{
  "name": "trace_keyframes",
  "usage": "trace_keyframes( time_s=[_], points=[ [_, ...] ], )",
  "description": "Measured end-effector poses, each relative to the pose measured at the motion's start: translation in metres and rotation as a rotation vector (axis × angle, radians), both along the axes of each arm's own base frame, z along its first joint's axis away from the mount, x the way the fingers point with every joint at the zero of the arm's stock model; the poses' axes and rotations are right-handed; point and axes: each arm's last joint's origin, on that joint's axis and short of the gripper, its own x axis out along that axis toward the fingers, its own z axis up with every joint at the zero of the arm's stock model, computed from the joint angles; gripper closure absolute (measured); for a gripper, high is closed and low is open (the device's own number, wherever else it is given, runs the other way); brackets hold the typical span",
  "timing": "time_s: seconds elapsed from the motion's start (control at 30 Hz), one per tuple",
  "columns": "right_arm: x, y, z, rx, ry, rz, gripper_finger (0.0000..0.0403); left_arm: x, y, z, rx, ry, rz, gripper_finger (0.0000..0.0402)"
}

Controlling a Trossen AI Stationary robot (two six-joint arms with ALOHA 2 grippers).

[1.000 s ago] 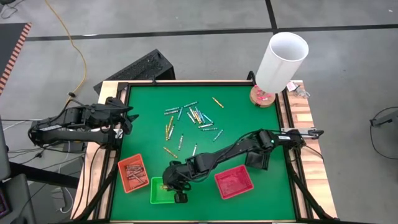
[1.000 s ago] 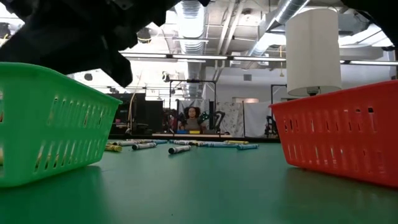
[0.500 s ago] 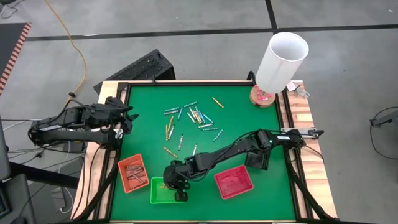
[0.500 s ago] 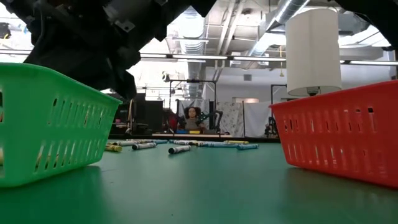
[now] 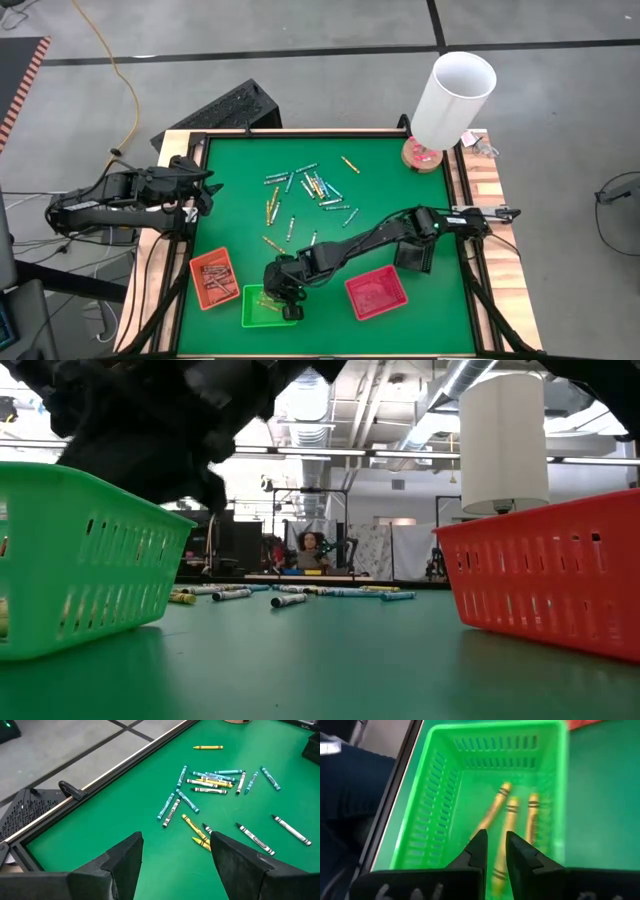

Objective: Sort crayons
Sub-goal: Put the blue crayon into the black bin

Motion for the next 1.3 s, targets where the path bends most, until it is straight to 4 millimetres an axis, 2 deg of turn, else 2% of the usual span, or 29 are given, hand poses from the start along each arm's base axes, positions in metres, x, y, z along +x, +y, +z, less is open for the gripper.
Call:
trace_keyframes(
  time_s=[0.2, 0.43, 0.57, 0.73, 0.83, 1.0, 1.13, 1.3],
  points=[
    [-0.027, -0.025, 0.065, -0.051, -0.012, 0.006, 0.0338, 0.0, 0.0, 0.0, -0.001, 0.0, 0.0, 0.0178],
    [-0.075, -0.07, 0.132, -0.219, 0.025, -0.13, 0.0337, 0.0, 0.0, 0.0, -0.003, 0.004, 0.0, 0.0178],
    [-0.104, -0.101, 0.157, -0.303, 0.099, -0.228, 0.0337, 0.0, 0.0, -0.001, -0.007, 0.007, -0.004, 0.0178],
    [-0.133, -0.141, 0.182, -0.328, 0.139, -0.334, 0.0337, 0.0, 0.0, -0.001, -0.008, 0.006, -0.004, 0.0178],
    [-0.143, -0.167, 0.187, -0.341, 0.169, -0.388, 0.0337, 0.0, 0.0, -0.001, -0.009, 0.005, -0.003, 0.0178],
    [-0.147, -0.211, 0.186, -0.348, 0.206, -0.488, 0.0337, 0.0, 0.0, -0.001, -0.016, -0.001, 0.001, 0.0178],
    [-0.144, -0.246, 0.169, -0.379, 0.232, -0.525, 0.0337, 0.0, 0.0, -0.001, -0.021, -0.006, 0.005, 0.0178],
    [-0.14, -0.287, 0.141, -0.33, 0.249, -0.598, 0.0337, 0.0, 0.0, -0.001, -0.022, -0.006, 0.004, 0.0178]
  ],
)
